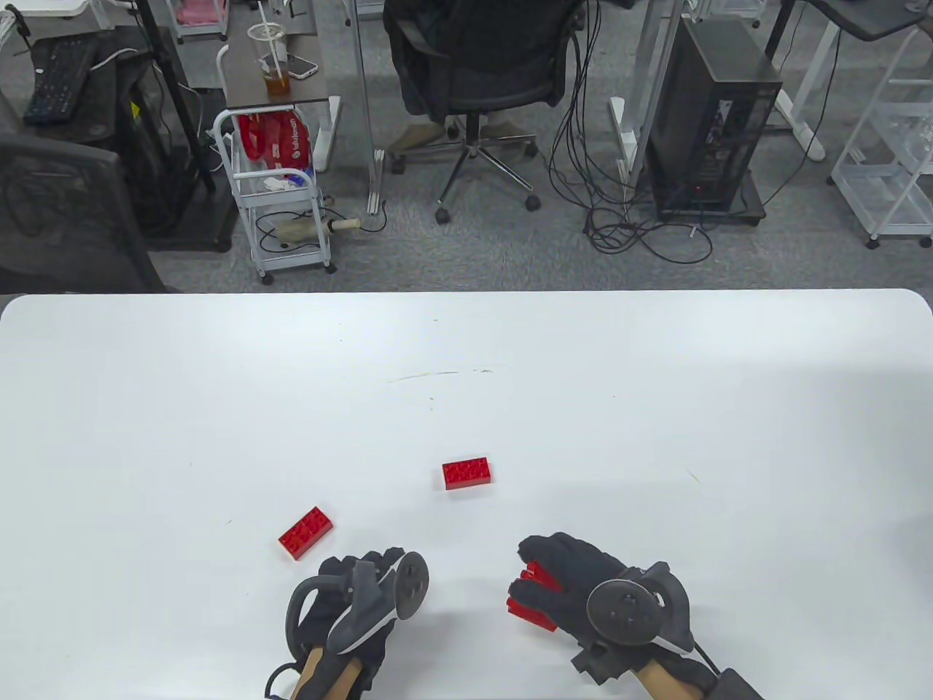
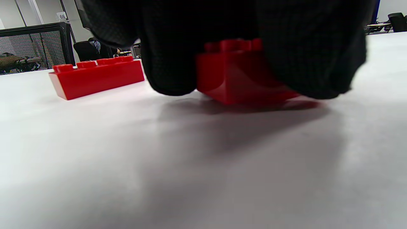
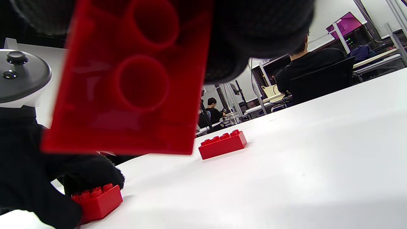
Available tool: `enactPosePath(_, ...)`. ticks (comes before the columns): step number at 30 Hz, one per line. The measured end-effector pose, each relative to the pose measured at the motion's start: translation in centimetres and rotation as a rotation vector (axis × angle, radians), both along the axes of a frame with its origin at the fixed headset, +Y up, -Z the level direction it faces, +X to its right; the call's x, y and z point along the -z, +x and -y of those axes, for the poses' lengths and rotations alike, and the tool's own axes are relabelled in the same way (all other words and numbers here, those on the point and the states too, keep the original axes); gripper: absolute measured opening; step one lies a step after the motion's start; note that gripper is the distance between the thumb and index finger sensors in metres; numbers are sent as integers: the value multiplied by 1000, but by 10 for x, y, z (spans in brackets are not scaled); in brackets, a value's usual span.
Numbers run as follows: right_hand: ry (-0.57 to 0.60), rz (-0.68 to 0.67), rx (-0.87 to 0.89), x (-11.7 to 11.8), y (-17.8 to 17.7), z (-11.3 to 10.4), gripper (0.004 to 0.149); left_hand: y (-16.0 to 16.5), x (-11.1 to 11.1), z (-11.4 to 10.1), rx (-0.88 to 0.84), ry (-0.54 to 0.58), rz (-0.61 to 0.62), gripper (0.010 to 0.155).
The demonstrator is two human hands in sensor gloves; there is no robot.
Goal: Separate stacked toy bricks from each other
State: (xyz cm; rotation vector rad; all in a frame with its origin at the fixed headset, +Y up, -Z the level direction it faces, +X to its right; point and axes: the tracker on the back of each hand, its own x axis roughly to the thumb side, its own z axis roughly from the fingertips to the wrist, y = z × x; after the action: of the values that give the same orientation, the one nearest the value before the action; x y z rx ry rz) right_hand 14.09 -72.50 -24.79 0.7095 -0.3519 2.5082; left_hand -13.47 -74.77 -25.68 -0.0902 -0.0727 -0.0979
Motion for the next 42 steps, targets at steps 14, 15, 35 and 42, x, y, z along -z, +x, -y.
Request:
enactPosePath(14,-4,-3,-2,1,0,1,65,7,-3,-1,97,32,41,76)
enactPosePath(15,-3,-2,-4,1,0,1,65,8,-3,-2,101,44,39,77)
enactPosePath(35,81,101,40,-1,9,-4,69,51,-43,-65,-193,150,372,78)
enactPosePath(42,120,131,37,-4,11,-6,74,72,-43,-67,-446,-1,467,79)
